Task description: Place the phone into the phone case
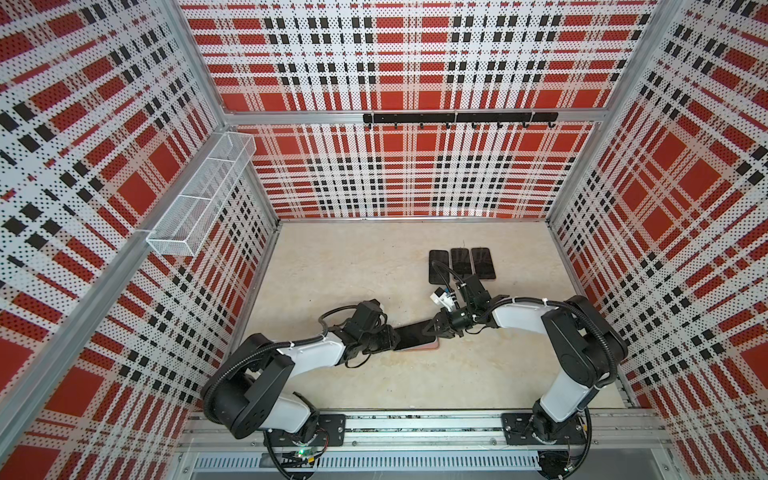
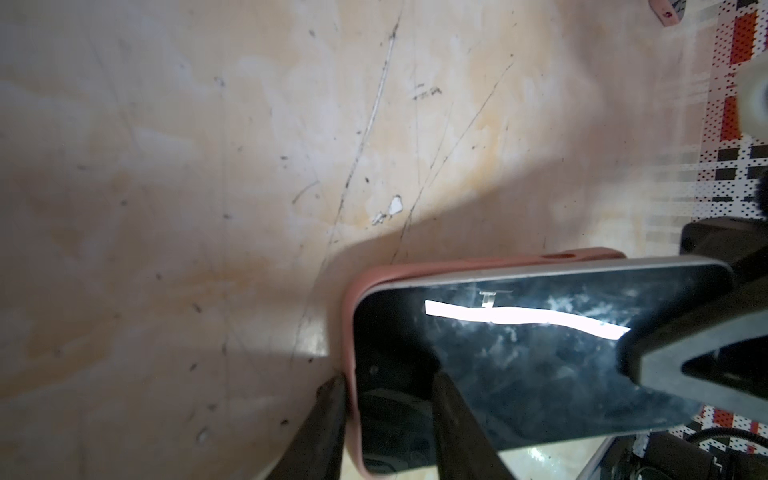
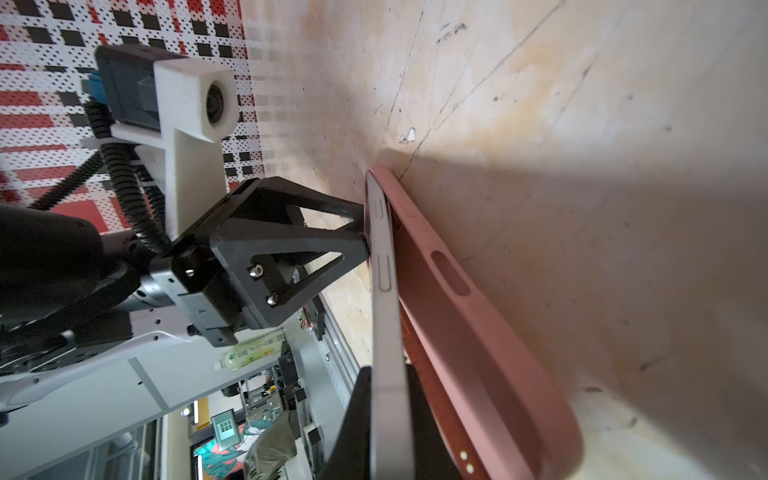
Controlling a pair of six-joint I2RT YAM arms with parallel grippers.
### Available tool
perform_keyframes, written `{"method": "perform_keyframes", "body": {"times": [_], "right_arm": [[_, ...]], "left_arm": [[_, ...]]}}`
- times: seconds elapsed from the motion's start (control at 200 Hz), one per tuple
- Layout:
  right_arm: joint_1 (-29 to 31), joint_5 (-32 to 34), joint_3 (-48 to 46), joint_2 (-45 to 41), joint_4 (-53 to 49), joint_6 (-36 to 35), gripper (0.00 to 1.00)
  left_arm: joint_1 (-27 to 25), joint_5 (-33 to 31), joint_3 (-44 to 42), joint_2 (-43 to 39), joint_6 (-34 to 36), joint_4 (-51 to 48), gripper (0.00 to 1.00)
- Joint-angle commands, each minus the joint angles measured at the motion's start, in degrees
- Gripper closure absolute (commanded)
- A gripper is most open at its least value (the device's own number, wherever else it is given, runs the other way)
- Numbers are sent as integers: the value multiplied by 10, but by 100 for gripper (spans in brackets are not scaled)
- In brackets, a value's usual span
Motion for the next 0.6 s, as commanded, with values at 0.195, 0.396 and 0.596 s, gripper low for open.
{"method": "perform_keyframes", "body": {"times": [0.195, 0.396, 0.596], "right_arm": [[27, 206, 52, -4, -212, -73, 79], [29, 226, 76, -6, -254, -84, 75], [29, 243, 91, -6, -281, -91, 68]], "left_arm": [[-33, 11, 23, 54, 27, -13, 66], [-34, 8, 25, 60, 28, -14, 68], [-35, 6, 26, 65, 27, -14, 70]]}}
